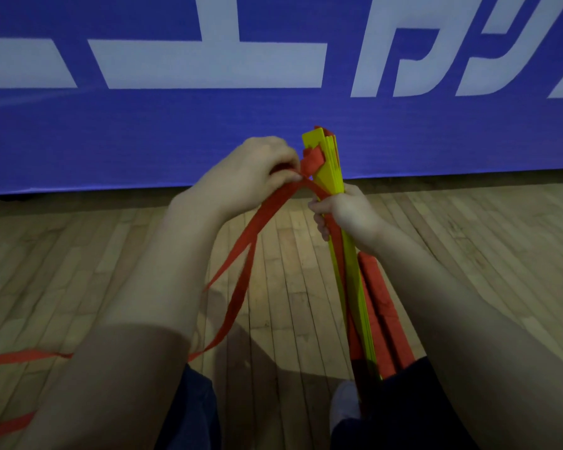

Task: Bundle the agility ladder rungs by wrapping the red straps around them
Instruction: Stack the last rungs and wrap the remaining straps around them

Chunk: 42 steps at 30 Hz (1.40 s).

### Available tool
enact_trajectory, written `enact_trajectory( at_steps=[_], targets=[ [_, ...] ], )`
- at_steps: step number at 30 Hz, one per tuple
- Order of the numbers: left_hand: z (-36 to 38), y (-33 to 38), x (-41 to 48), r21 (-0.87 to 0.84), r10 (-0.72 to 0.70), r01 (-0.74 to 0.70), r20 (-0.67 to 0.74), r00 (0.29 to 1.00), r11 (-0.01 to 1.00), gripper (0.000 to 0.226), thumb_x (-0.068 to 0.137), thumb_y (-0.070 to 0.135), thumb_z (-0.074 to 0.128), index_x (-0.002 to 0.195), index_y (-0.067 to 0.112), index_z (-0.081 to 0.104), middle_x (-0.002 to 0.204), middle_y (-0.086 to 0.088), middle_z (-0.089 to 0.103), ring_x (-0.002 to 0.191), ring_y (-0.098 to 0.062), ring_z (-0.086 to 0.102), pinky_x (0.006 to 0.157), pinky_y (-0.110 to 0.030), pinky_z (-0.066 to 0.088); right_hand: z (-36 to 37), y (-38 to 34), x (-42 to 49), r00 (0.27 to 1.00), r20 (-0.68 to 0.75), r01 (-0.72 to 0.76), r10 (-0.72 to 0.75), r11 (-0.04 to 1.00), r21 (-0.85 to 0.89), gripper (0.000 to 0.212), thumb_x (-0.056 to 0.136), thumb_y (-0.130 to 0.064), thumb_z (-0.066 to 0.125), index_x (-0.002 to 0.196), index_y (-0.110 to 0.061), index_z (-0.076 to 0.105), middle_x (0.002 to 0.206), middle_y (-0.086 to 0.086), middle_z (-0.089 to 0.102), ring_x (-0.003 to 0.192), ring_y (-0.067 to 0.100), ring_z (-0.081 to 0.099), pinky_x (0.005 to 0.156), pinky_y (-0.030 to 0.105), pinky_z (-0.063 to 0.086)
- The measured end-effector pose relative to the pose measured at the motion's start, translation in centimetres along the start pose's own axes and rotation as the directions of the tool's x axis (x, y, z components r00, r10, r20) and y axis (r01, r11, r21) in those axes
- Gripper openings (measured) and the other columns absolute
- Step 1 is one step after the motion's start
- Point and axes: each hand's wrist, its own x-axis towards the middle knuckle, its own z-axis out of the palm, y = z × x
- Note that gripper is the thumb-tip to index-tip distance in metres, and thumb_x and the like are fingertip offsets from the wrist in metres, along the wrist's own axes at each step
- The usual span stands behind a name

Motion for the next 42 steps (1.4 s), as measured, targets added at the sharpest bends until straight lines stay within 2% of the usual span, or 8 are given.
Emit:
enact_trajectory(
  at_steps=[8,13,20,24,27,30,33,42],
  targets=[
    [2.1,-0.5,0.2,-0.272,-0.209,0.182,-0.073,0.975,0.945,0.015,0.09,0.027,0.05,0.093,0.015,0.059,0.089,0.002,0.048,0.083,-0.007,0.045,0.076,-0.008,0.032,1.2,-0.3,-1.3,0.99,0.138,-0.027,0.017,0.997,0.072,0.012,0.085,0.003,0.058,0.079,-0.006,0.052,0.051,0.011,0.044,0.044,0.021,0.039,0.048,0.027,0.033],
    [2.2,0.8,0.2,-0.662,-0.389,0.25,-0.068,0.919,0.707,0.014,0.091,0.015,0.061,0.088,0.024,0.051,0.076,-0.004,0.057,0.065,-0.013,0.053,0.06,-0.023,0.041,0.6,-0.5,-1.5,0.985,0.169,0.006,-0.022,0.995,0.097,0.011,0.085,0.004,0.057,0.08,-0.004,0.052,0.05,0.012,0.043,0.043,0.021,0.04,0.048,0.028,0.033],
    [1.7,1.1,0.5,-0.724,-0.576,0.469,0.122,0.809,0.505,0.014,0.095,0.02,0.057,0.084,0.015,0.052,0.052,0.003,0.06,0.035,-0.003,0.04,0.036,-0.013,0.029,0.4,-0.2,-1.5,0.97,0.194,0.134,-0.15,0.987,0.094,0.009,0.084,0.002,0.059,0.088,-0.004,0.052,0.055,0.011,0.038,0.046,0.02,0.036,0.048,0.029,0.031],
    [1.0,0.5,0.3,-0.732,-0.571,0.478,0.149,0.807,0.485,0.027,0.098,0.02,0.052,0.072,0.012,0.055,0.048,0.006,0.058,0.035,-0.002,0.038,0.036,-0.014,0.028,-0.1,-0.7,-1.8,0.931,0.348,0.021,-0.114,0.966,0.258,0.039,0.063,-0.017,0.055,0.097,0.001,0.055,0.063,0.013,0.041,0.052,0.022,0.038,0.053,0.031,0.028],
    [0.5,0.0,0.0,-0.797,-0.571,0.446,0.159,0.805,0.407,0.03,0.099,0.017,0.049,0.07,0.009,0.053,0.047,0.004,0.057,0.031,-0.002,0.03,0.034,-0.014,0.024,-0.7,-1.6,-1.8,0.879,0.471,-0.13,-0.076,0.912,0.39,0.065,0.072,-0.048,0.044,0.109,0.003,0.058,0.074,0.014,0.052,0.063,0.023,0.046,0.06,0.033,0.034],
    [0.2,-0.8,-0.1,-0.809,-0.593,0.447,0.156,0.79,0.382,0.029,0.1,0.016,0.046,0.074,0.007,0.052,0.045,0.005,0.055,0.03,-0.002,0.028,0.033,-0.012,0.022,-1.0,-2.0,-1.6,0.892,0.448,-0.16,-0.059,0.886,0.435,0.05,0.094,-0.047,0.035,0.107,-0.01,0.067,0.084,0.007,0.066,0.074,0.018,0.057,0.071,0.031,0.043],
    [0.3,-1.0,-0.1,-0.773,-0.616,0.487,0.162,0.771,0.406,0.029,0.1,0.013,0.045,0.073,0.008,0.053,0.043,0.006,0.053,0.029,-0.003,0.027,0.033,-0.012,0.021,-0.3,-1.8,-1.9,0.879,0.469,-0.075,-0.084,0.947,0.311,0.034,0.1,-0.037,0.039,0.112,-0.017,0.064,0.087,0.002,0.059,0.072,0.01,0.054,0.067,0.026,0.042],
    [1.8,0.9,1.0,-0.838,-0.687,0.421,0.079,0.723,0.347,0.029,0.1,0.016,0.04,0.076,0.011,0.054,0.041,0.003,0.044,0.03,-0.007,0.025,0.036,-0.014,0.018,2.0,-1.6,-2.2,0.986,0.154,0.046,-0.058,0.996,0.078,0.035,0.099,-0.048,0.041,0.079,-0.023,0.054,0.048,-0.019,0.055,0.051,-0.005,0.052,0.059,0.018,0.04]
  ],
)
